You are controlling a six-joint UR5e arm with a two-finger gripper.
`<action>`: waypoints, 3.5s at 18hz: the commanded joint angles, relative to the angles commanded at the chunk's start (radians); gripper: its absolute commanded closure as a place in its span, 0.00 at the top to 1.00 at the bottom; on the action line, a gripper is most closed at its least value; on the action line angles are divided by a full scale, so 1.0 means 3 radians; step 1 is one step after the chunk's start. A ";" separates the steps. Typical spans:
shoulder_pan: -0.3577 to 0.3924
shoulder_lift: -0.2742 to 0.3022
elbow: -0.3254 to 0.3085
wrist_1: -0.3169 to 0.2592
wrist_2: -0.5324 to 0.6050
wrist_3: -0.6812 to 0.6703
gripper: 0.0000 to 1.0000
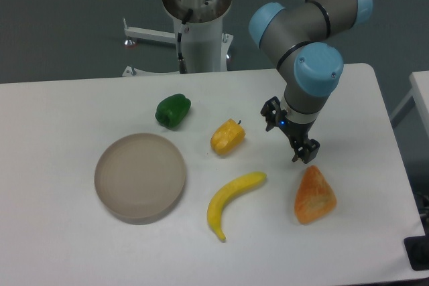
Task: Pick up the green pepper from the table
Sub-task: 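Move the open gripper over toward the green bell pepper, then lower the gripper onto the green bell pepper, then close the gripper on the green bell pepper and lift it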
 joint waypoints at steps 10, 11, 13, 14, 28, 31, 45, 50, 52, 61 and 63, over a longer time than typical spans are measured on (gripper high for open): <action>-0.0051 0.0306 -0.0306 -0.0026 -0.0036 -0.0005 1.00; -0.0066 0.0362 -0.0408 -0.0021 -0.0041 -0.0005 1.00; -0.0178 0.0536 -0.0602 -0.0026 -0.0041 -0.0020 1.00; -0.0245 0.0618 -0.0720 -0.0026 -0.0041 -0.0020 1.00; -0.0588 0.1232 -0.1845 0.0137 -0.0547 -0.1329 1.00; -0.0603 0.1207 -0.1978 0.0454 -0.0557 -0.1390 1.00; -0.0884 0.0946 -0.2148 0.0864 -0.0562 -0.1764 1.00; -0.0890 0.0920 -0.2137 0.0885 -0.0547 -0.1733 1.00; -0.0910 0.0875 -0.2142 0.0885 -0.0552 -0.1723 0.92; -0.0880 0.0920 -0.1949 0.0813 -0.0522 -0.1723 0.40; -0.0778 0.0920 -0.1790 0.0803 -0.0532 -0.1708 0.38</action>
